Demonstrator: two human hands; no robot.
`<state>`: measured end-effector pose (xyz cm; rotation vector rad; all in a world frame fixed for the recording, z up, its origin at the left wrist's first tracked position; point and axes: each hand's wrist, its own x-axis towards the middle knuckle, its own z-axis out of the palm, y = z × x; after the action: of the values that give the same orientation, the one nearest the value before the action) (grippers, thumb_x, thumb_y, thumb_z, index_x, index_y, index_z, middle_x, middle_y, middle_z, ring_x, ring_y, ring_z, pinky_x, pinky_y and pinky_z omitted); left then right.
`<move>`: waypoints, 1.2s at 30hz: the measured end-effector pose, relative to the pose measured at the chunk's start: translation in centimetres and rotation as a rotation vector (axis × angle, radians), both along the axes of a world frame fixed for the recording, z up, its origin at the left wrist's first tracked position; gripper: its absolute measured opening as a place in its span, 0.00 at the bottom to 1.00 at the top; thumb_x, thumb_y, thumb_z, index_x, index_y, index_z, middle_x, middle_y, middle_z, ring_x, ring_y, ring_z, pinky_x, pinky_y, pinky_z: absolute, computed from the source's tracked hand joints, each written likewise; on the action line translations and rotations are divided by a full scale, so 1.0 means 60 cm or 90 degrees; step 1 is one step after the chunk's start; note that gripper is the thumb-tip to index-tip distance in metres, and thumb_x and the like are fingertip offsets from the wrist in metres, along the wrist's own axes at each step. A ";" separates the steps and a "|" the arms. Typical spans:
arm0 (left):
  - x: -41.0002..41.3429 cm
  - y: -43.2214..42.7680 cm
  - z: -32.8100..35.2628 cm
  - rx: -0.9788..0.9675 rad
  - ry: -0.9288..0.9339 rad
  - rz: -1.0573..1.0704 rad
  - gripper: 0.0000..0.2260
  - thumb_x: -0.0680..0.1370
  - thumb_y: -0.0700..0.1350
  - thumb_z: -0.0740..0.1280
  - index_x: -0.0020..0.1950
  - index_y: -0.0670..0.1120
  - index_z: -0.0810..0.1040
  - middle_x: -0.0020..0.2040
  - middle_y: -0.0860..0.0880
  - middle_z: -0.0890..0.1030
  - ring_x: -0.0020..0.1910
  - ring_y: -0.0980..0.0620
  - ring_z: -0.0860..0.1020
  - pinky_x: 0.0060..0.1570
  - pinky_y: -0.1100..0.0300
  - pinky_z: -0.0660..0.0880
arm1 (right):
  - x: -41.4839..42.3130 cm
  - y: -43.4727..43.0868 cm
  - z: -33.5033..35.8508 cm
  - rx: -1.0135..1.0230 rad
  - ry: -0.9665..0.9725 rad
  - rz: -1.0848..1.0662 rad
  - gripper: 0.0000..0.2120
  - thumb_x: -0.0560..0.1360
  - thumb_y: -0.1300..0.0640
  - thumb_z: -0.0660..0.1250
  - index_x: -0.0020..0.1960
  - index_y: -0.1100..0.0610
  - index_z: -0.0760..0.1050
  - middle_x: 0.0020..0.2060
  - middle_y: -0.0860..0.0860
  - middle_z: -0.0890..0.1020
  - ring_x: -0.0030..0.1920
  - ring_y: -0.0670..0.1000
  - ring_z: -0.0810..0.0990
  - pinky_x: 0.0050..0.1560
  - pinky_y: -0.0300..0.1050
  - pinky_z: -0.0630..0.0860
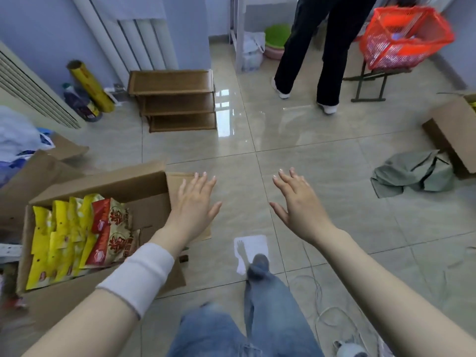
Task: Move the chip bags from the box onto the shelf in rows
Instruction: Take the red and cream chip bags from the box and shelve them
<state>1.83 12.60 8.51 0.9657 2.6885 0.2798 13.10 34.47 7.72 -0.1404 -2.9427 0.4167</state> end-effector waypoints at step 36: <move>-0.122 -0.189 -0.187 0.049 -0.169 1.117 0.25 0.81 0.52 0.53 0.76 0.48 0.51 0.77 0.49 0.53 0.76 0.52 0.50 0.73 0.57 0.45 | -0.648 -0.426 -0.174 0.115 -0.289 0.940 0.22 0.77 0.51 0.58 0.68 0.59 0.68 0.67 0.55 0.71 0.70 0.56 0.65 0.68 0.48 0.52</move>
<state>-5.49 1.28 -2.70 -1.4930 2.4195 0.6906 -25.76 8.91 -2.72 2.2302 -2.8285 0.2393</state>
